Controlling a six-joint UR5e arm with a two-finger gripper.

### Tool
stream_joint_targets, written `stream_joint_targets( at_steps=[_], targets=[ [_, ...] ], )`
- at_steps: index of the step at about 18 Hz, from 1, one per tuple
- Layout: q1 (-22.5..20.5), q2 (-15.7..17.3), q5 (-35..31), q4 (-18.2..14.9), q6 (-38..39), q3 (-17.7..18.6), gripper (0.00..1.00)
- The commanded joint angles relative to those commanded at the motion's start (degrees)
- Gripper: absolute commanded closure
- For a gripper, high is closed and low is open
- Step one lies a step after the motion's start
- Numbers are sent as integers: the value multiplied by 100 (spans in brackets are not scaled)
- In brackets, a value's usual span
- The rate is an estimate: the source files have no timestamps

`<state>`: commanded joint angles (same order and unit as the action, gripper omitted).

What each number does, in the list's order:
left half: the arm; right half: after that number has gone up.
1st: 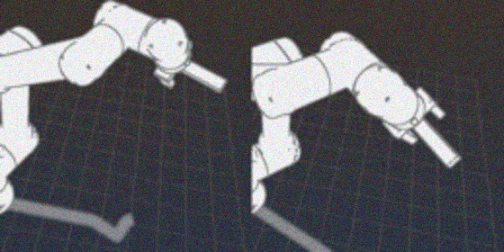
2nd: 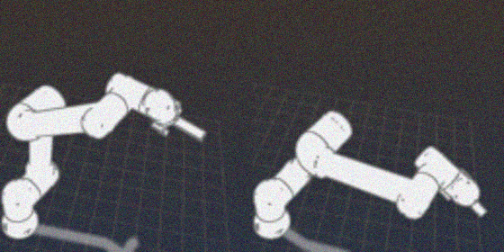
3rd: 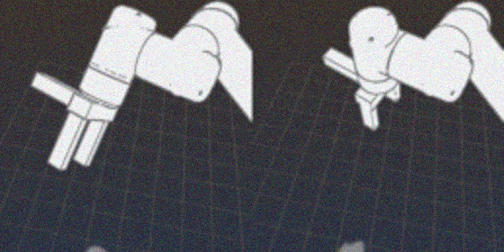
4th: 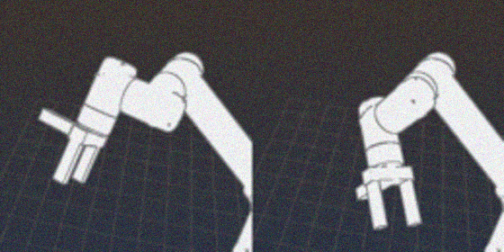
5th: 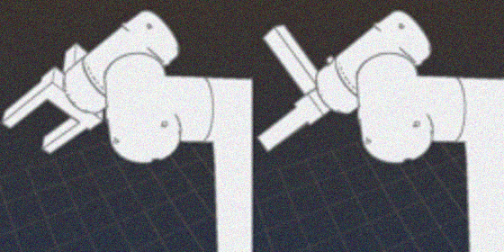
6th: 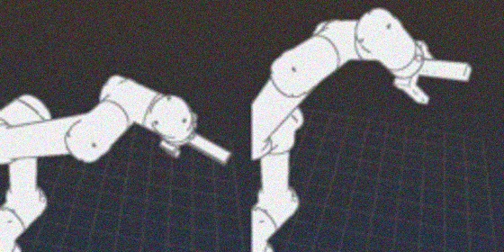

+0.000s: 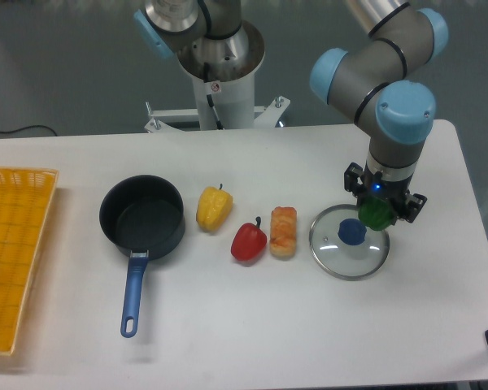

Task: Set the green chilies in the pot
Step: 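Lift the held green pepper and carry it toward the black pan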

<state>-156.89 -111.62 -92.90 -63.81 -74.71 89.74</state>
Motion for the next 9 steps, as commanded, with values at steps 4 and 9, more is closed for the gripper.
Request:
stream_joint_targets(
  at_steps=[4, 9],
  targets=[
    [62, 53, 17, -166, 53, 18, 38],
    [237, 412, 316, -632, 333, 18, 38]
  ],
)
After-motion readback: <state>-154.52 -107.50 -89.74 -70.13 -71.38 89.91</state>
